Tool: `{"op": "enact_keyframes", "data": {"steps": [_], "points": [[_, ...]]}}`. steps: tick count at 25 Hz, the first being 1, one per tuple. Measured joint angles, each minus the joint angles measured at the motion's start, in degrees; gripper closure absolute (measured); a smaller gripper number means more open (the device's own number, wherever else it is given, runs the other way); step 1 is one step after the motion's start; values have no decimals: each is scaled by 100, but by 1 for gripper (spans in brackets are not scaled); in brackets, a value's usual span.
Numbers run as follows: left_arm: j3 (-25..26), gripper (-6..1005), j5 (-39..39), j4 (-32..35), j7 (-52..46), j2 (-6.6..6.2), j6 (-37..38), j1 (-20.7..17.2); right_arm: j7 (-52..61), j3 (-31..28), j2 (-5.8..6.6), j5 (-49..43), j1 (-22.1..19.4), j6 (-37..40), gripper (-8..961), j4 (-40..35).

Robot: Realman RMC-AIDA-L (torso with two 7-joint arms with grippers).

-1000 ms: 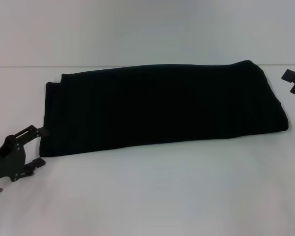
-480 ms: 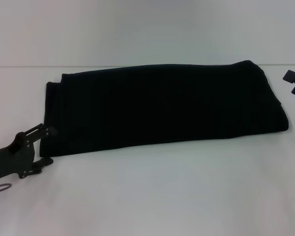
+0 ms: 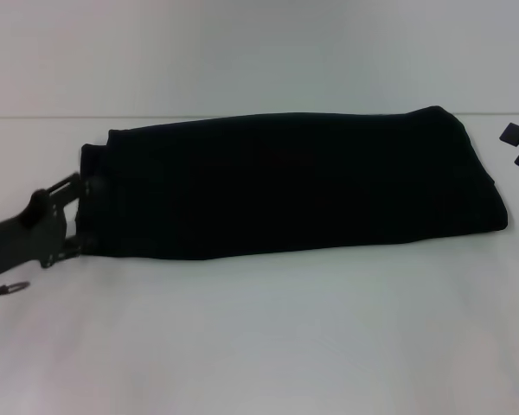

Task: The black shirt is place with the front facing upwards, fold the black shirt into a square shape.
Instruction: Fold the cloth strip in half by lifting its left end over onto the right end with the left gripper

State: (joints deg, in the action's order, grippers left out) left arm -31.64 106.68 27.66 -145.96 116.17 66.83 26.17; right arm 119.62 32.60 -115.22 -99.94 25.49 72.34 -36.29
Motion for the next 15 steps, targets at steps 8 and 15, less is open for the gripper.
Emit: {"op": "enact_keyframes", "data": {"steps": [8, 15], "points": [[-83, 51, 53, -58, -60, -149, 170, -84, 0, -50, 0, 2, 15, -7, 136, 8], [-71, 50, 452, 20, -469, -173, 264, -272, 1, -62, 5, 2, 41, -18, 136, 21]]}}
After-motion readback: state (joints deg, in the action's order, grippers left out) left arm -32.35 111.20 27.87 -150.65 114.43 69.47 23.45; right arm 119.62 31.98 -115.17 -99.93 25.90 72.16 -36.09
